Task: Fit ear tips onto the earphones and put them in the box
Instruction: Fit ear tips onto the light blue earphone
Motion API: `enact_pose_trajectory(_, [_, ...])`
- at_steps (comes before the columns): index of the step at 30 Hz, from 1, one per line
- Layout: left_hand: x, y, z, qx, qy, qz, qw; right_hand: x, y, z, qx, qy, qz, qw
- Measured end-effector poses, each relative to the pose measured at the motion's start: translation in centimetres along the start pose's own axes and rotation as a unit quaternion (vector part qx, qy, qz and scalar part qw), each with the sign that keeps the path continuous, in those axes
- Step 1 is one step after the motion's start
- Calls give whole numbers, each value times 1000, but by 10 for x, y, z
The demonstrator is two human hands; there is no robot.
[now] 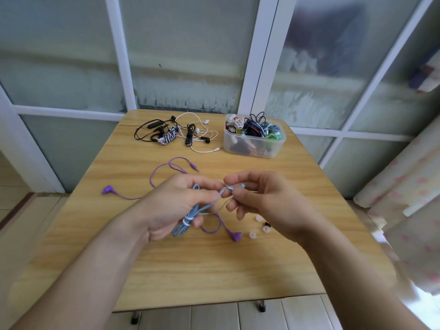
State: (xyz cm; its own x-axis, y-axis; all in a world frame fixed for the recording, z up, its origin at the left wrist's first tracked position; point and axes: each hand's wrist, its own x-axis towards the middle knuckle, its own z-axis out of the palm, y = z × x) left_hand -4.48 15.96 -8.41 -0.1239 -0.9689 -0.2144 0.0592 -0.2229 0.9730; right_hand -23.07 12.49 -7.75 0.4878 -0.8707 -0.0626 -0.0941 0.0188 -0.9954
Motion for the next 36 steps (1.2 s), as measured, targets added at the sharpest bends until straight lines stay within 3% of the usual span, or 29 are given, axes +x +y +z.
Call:
enact_pose_trajectory(3, [-1,-5,7,35,-23,14,999,-9,0,-6,-44,19,-12,999])
enact_pose_trajectory(7, [-4,-6,14,99,-62,60,991,-14,-2,-10,-21,43,-34,998])
enact_pose_trajectory(12, [2,-11,23,104,67,95,988,-15,-3,-23,-44,63,-18,997])
enact_pose_trajectory(16, [7,-10,32,54,127,96,986,-15,-6,-32,-15,67,-19,997])
enact_pose_trajectory(21, [12,-13,48,-21,87,81,993,-16,-2,-32,-43,104,-40,993])
enact_pose_trajectory(27, [12,-13,56,-95,41,58,993,-21,0,-45,-2,67,0,998])
enact_pose_trajectory(36, [9,-21,55,-130,-5,12,991,-34,6,-45,-195,95,-34,975])
